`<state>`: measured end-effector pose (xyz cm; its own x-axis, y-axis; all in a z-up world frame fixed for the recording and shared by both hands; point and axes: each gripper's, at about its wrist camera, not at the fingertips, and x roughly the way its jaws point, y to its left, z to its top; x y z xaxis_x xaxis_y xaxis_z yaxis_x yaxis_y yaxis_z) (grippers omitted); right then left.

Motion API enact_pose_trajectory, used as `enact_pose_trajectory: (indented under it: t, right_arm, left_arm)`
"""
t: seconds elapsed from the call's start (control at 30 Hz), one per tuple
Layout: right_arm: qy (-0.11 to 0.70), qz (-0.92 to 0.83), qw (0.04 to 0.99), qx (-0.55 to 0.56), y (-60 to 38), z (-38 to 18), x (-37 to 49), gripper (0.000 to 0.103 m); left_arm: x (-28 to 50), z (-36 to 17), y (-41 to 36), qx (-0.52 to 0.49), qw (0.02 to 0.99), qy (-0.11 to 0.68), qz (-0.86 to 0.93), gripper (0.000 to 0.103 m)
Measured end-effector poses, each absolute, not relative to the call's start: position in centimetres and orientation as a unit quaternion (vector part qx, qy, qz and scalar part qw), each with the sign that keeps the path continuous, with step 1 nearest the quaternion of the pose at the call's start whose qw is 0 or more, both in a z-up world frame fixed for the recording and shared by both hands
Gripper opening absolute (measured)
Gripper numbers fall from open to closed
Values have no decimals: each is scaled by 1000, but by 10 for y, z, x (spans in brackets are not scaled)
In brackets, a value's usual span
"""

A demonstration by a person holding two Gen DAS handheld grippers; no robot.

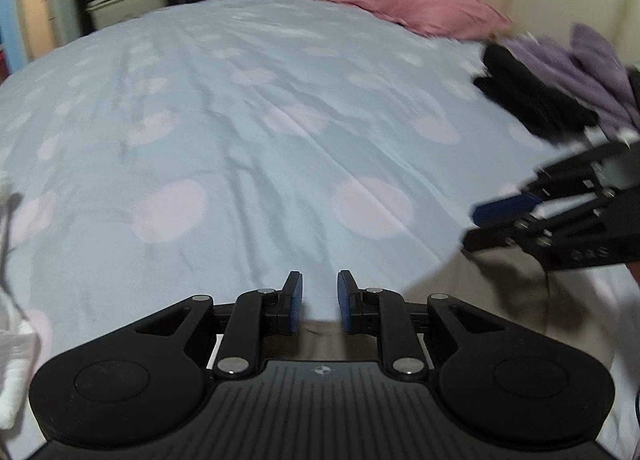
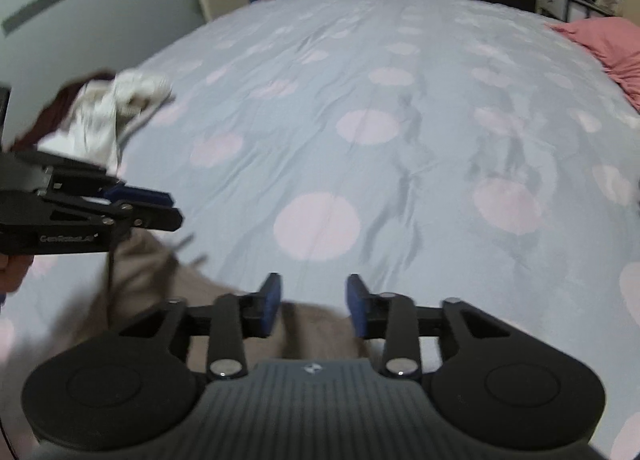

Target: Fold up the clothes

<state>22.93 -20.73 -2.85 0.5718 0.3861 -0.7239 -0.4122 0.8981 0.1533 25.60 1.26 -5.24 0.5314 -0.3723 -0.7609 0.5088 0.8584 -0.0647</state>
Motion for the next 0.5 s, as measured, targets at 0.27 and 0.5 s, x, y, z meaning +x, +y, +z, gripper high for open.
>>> enact_pose_trajectory:
  t: [0.27, 0.5]
  right_arm:
    - [409, 194, 890, 52, -250, -22, 212, 43]
    - [456, 180, 857, 157, -286, -48, 195, 43]
  left_arm:
    - [240, -30, 46, 3, 886, 406, -223, 46]
    - [215, -48, 72, -65, 866, 447, -213, 49]
